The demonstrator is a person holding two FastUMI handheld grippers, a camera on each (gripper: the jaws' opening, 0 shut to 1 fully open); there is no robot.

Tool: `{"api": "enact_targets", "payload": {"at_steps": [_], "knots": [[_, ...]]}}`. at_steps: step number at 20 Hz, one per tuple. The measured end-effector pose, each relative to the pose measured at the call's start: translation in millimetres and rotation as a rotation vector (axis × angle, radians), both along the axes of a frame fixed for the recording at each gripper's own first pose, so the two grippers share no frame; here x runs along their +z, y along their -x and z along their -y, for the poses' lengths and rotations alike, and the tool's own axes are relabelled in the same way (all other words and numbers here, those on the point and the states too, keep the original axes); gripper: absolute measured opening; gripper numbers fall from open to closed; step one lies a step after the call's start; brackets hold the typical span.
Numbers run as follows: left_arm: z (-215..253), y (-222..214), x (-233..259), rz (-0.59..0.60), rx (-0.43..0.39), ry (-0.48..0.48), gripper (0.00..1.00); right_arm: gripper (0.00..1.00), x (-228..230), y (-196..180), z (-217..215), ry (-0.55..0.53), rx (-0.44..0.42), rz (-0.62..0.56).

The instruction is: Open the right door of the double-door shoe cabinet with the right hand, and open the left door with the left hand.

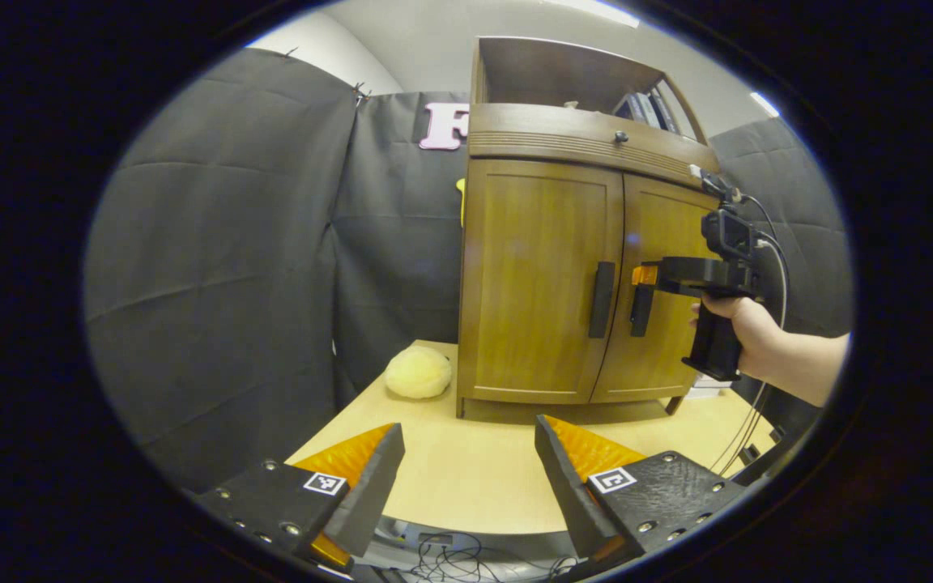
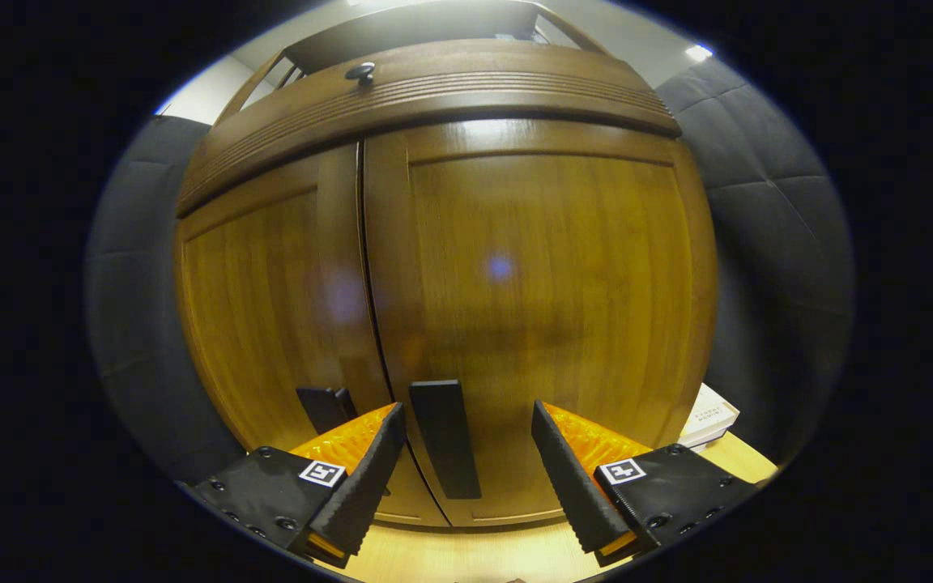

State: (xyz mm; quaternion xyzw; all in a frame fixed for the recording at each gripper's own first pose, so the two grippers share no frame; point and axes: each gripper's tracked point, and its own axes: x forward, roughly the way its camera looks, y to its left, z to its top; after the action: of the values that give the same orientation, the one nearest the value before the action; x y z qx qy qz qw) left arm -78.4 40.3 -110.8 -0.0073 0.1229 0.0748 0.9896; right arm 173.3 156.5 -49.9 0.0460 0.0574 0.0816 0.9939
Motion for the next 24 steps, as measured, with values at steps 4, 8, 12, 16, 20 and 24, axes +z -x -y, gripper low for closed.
{"api": "enact_targets", "payload": {"at_steps": [4,8,12,16,20,24], "knots": [[-0.1,1.3,-1.1,-0.007,0.003,-0.018,0.93,0.93,-14.1,-6.1,-5.6,0.047,-0.010,0.001],[1.6,0.2,0.4,-0.003,-0.011,-0.024,0.94,0.65,-18.2,-16.2,-12.9,0.064,0.026,0.021],[2.5,0.5,-1.4,-0.016,-0.017,-0.045,0.94,0.34,-19.5,-14.8,-15.5,0.080,0.020,0.015],[4.0,0.1,1.9,-0.002,-0.036,-0.056,0.93,0.15,-19.1,-11.0,-15.6,0.058,0.070,0.003],[6.0,0.3,1.2,0.010,-0.057,-0.063,0.93,0.03,-19.7,0.0,-12.6,0.083,0.098,-0.005],[11.2,-0.3,-0.9,0.011,-0.113,-0.028,0.93,0.07,-21.0,24.1,-4.9,0.097,0.104,-0.003]]}}
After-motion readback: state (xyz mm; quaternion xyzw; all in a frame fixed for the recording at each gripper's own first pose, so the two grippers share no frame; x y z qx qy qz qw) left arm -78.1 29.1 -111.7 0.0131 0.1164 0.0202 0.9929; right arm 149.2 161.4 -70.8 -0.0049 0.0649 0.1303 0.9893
